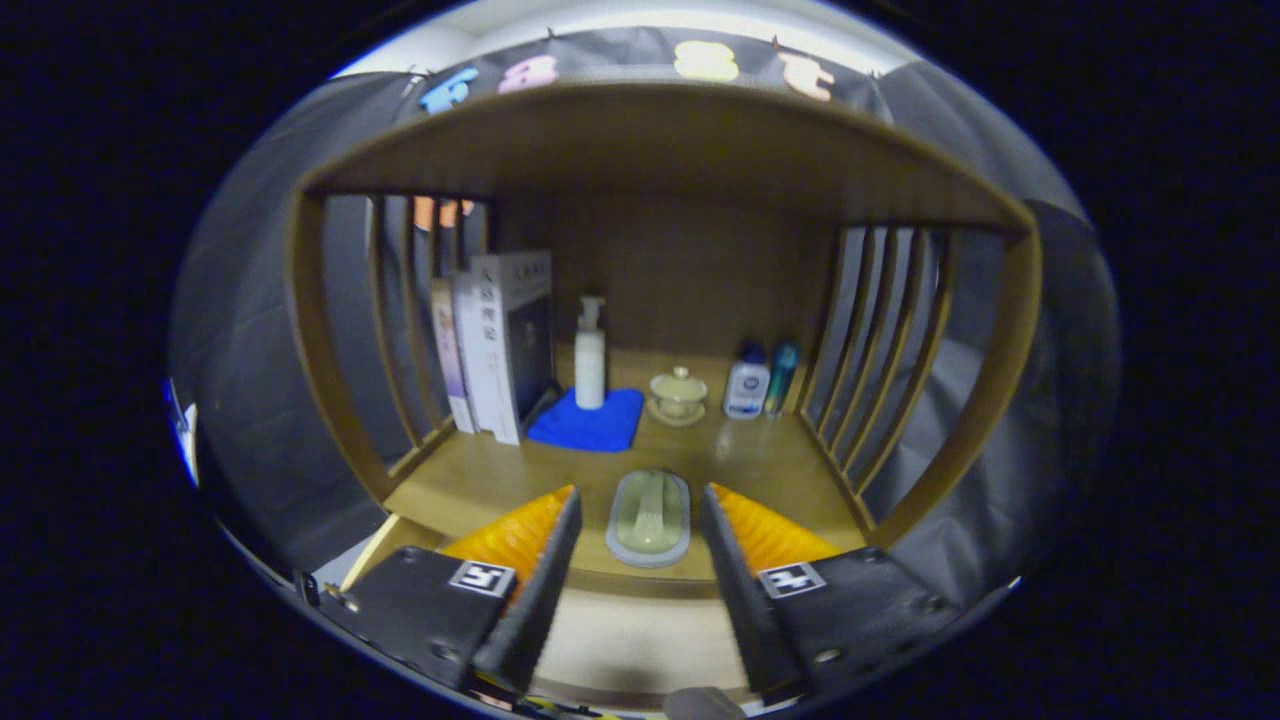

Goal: Pull open the drawer, take out the items inside it, and place them on the countertop above the cabinet.

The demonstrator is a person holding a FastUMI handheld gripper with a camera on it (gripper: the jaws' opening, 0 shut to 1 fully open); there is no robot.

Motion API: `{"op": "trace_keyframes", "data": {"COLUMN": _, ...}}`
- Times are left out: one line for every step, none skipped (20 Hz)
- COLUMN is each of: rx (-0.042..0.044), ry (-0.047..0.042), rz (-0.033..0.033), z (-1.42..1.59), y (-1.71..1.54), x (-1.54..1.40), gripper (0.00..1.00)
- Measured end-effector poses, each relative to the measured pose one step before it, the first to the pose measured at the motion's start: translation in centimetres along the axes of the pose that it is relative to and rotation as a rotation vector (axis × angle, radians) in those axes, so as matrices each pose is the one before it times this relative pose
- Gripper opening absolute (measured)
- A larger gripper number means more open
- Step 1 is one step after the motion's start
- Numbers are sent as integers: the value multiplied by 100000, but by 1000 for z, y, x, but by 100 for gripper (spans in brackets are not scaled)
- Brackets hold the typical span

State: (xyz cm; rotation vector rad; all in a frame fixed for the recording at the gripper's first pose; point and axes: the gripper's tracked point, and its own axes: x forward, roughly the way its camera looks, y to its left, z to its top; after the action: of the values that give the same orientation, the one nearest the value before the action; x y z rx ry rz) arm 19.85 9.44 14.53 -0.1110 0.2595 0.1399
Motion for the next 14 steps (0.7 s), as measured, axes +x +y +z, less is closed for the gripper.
{"op": "trace_keyframes", "data": {"rx": 10, "ry": -3991, "rz": -278, "z": -264, "y": 209, "x": -2039, "gripper": 91}}
{"op": "trace_keyframes", "data": {"rx": 545, "ry": -3544, "rz": -450, "z": -251, "y": 77, "x": -1703, "gripper": 100}}
{"op": "trace_keyframes", "data": {"rx": 1193, "ry": -3618, "rz": -546, "z": -352, "y": 41, "x": -1642, "gripper": 100}}
{"op": "trace_keyframes", "data": {"rx": 400, "ry": -3107, "rz": 4, "z": -515, "y": 61, "x": -1477, "gripper": 100}}
{"op": "trace_keyframes", "data": {"rx": 828, "ry": -2553, "rz": -623, "z": -625, "y": -183, "x": -1345, "gripper": 100}}
{"op": "trace_keyframes", "data": {"rx": 1053, "ry": -2205, "rz": -1043, "z": -893, "y": -240, "x": -1371, "gripper": 100}}
{"op": "trace_keyframes", "data": {"rx": 712, "ry": -1604, "rz": -1012, "z": -836, "y": -223, "x": -1022, "gripper": 100}}
{"op": "trace_keyframes", "data": {"rx": 168, "ry": -1253, "rz": -955, "z": -976, "y": -249, "x": -926, "gripper": 100}}
{"op": "trace_keyframes", "data": {"rx": -959, "ry": -1067, "rz": -1641, "z": -1003, "y": -478, "x": -793, "gripper": 100}}
{"op": "trace_keyframes", "data": {"rx": 79, "ry": -1032, "rz": -1727, "z": -1170, "y": -360, "x": -827, "gripper": 100}}
{"op": "trace_keyframes", "data": {"rx": -278, "ry": -313, "rz": 377, "z": -1273, "y": 204, "x": -519, "gripper": 100}}
{"op": "trace_keyframes", "data": {"rx": 209, "ry": -749, "rz": -2, "z": -1508, "y": 187, "x": -426, "gripper": 100}}
{"op": "trace_keyframes", "data": {"rx": 446, "ry": 982, "rz": -921, "z": -1829, "y": -216, "x": -273, "gripper": 100}}
{"op": "trace_keyframes", "data": {"rx": 1284, "ry": 1011, "rz": -152, "z": -1783, "y": 59, "x": -248, "gripper": 100}}
